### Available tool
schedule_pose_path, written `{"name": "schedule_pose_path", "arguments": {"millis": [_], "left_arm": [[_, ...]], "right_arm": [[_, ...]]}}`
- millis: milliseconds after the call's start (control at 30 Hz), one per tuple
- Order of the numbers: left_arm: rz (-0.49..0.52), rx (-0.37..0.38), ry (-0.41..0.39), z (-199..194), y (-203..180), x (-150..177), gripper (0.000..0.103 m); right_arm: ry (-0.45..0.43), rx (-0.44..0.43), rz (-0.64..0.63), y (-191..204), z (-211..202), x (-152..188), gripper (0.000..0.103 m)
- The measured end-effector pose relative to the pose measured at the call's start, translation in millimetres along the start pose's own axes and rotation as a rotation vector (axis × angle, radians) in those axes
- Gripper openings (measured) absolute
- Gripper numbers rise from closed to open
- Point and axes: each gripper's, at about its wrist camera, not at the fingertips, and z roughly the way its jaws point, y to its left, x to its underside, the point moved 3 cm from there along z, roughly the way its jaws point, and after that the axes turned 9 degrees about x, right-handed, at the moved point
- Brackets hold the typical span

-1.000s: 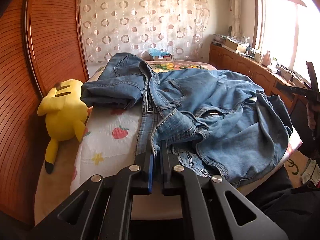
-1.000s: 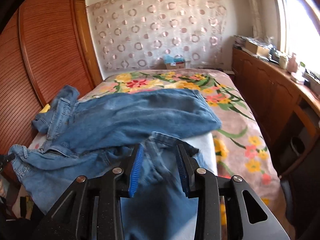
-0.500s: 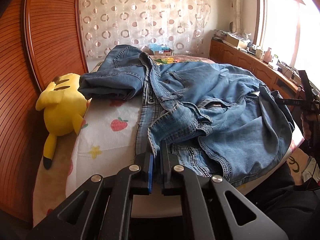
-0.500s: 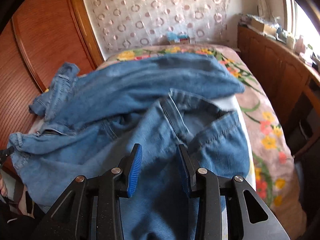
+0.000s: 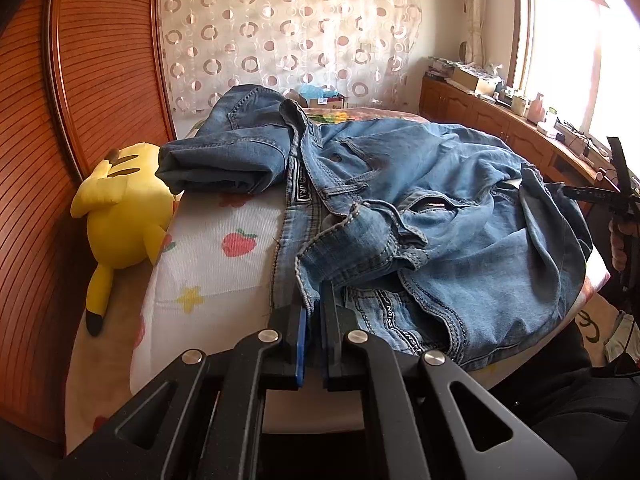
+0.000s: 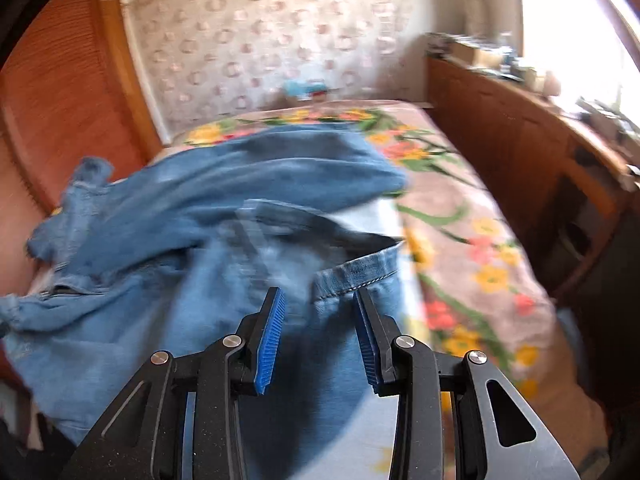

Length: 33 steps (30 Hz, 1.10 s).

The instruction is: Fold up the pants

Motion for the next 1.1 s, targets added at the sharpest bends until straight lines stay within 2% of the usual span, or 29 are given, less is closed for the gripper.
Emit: {"name": "schedule_pose_path", "arguments": {"millis": [133, 267, 433, 633, 733, 767, 900, 1100], "left_arm": [[-0.006, 0.001, 0.007, 2.4, 1.8, 2.8, 0.006], [-0.008, 0.003, 0.012, 4.1, 2.8, 5.5, 0.006], [-0.013, 0.007, 0.023, 8.6, 4.2, 7.5, 0.006], [-0.024, 0.006, 0.046, 16.2, 7.9, 13.1, 0.006], [-0.029, 0.009, 0.056, 19.1, 10.2, 15.9, 0.006], [-0.032, 0.01, 0.058, 19.6, 11.1, 17.2, 0.006], [-0.039, 0.015, 0.062, 20.8, 12.9, 19.2, 0.006], [-0.057, 0.023, 0.063, 21.8, 15.6, 19.3, 0.006]], "right_arm": [[0.001, -0.021, -0.055, 17.6, 19.5, -1.5, 0.037], [-0.007, -0.048, -0.055, 19.2, 27.9, -1.7, 0.037], [0.02, -0.018, -0.055, 10.4, 36.0, -5.0, 0.037], [0.063, -0.03, -0.072, 14.6, 49.6, -6.7, 0.037], [0.06, -0.05, -0.08, 15.7, 47.3, -6.1, 0.017], [0.054, -0.062, -0.081, 15.5, 45.5, -5.5, 0.011], [-0.009, -0.095, -0.062, 5.3, 20.0, -4.6, 0.008], [-0.151, -0.043, -0.024, -22.6, -39.4, -12.6, 0.007]]}}
